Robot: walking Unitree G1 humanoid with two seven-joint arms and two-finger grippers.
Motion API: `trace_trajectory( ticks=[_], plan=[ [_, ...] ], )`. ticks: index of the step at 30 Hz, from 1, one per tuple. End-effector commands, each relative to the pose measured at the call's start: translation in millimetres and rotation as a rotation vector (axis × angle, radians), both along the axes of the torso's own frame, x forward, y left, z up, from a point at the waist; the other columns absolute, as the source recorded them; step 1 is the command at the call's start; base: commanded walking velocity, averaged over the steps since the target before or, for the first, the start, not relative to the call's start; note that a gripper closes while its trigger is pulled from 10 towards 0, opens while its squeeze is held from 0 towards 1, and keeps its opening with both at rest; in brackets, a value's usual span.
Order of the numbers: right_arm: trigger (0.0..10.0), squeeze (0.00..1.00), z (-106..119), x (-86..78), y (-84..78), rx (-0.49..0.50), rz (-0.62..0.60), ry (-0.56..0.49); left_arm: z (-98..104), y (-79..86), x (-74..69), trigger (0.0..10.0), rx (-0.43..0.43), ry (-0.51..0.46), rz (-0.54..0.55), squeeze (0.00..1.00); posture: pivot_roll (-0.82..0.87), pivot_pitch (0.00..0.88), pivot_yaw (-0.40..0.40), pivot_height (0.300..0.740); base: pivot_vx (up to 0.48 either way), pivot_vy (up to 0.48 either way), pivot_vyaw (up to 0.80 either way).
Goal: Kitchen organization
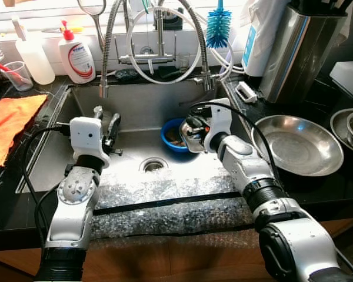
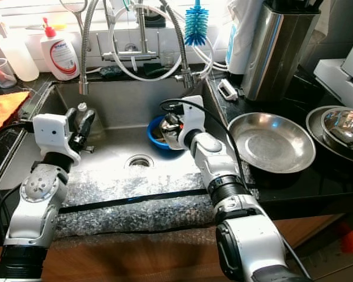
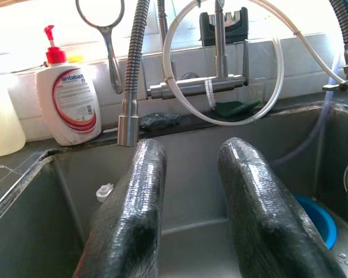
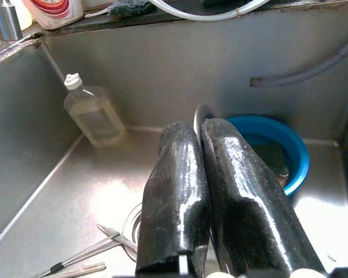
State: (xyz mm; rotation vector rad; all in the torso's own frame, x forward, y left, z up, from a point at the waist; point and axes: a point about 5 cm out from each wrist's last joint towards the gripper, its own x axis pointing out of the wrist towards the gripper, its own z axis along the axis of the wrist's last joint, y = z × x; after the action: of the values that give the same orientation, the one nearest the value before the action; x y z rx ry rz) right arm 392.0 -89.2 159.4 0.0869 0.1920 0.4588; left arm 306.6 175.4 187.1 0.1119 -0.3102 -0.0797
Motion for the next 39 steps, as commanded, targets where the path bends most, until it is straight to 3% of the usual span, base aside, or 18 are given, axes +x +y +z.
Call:
trace_trajectory(
  ticks=[1,21,22,24,25,32,34,36,37,38,39],
  plan=[
    [10.0,0.44,2.9,0.8,2.4,-0.003,0.005,-0.011,2.8,-1.0,-2.7,10.0,0.017,-0.005,-0.009,0.00,-0.04,0.000,0.022,0.740,0.000,0.000,0.00],
    [10.0,0.46,3.9,1.1,6.9,-0.001,0.012,-0.010,2.8,0.4,-3.1,10.0,0.023,0.000,-0.007,0.00,-0.03,0.000,0.025,0.740,0.000,0.000,0.00],
    [10.0,0.80,3.6,1.0,7.1,-0.002,0.013,-0.009,3.1,0.5,-2.9,10.0,0.022,-0.001,-0.007,0.00,-0.03,0.000,0.025,0.740,0.000,0.000,0.00],
    [10.0,0.80,3.5,0.9,7.2,-0.003,0.014,-0.009,3.5,0.5,-2.8,10.0,0.022,-0.002,-0.007,0.00,-0.03,0.000,0.025,0.740,0.000,0.000,0.00],
    [10.0,0.98,3.5,1.0,7.0,-0.003,0.011,-0.010,3.6,0.2,-2.6,10.0,0.022,-0.003,-0.008,0.00,-0.03,0.000,0.026,0.740,0.000,0.000,0.00],
    [10.0,1.00,3.8,1.3,6.7,-0.003,0.004,-0.014,3.2,0.0,-2.3,10.0,0.023,-0.001,-0.010,0.00,-0.03,0.000,0.027,0.740,0.000,0.000,0.00],
    [10.0,0.92,4.8,1.6,7.0,-0.005,0.004,-0.017,3.0,-0.1,-2.3,10.0,0.023,0.000,-0.010,0.00,-0.04,0.000,0.027,0.740,0.000,0.000,0.00],
    [10.0,0.91,6.3,2.0,6.9,0.001,0.000,-0.024,2.9,-0.4,-2.5,10.0,0.023,0.001,-0.010,0.00,-0.04,0.000,0.027,0.740,0.000,0.000,0.00],
    [10.0,0.38,7.6,2.4,7.1,0.000,-0.001,-0.031,3.0,-0.4,-2.5,10.0,0.024,0.000,-0.010,0.00,-0.03,0.000,0.026,0.740,0.000,0.000,0.00],
    [10.0,0.00,8.0,2.5,7.0,-0.001,-0.003,-0.035,3.0,-0.2,-2.4,10.0,0.024,0.000,-0.009,0.00,-0.03,0.000,0.025,0.740,0.000,0.000,0.00],
    [10.0,0.00,8.3,2.7,6.8,0.000,-0.007,-0.038,3.1,-0.1,-2.4,10.0,0.023,0.000,-0.008,0.00,-0.03,0.000,0.024,0.740,0.000,0.000,0.00]
  ],
)
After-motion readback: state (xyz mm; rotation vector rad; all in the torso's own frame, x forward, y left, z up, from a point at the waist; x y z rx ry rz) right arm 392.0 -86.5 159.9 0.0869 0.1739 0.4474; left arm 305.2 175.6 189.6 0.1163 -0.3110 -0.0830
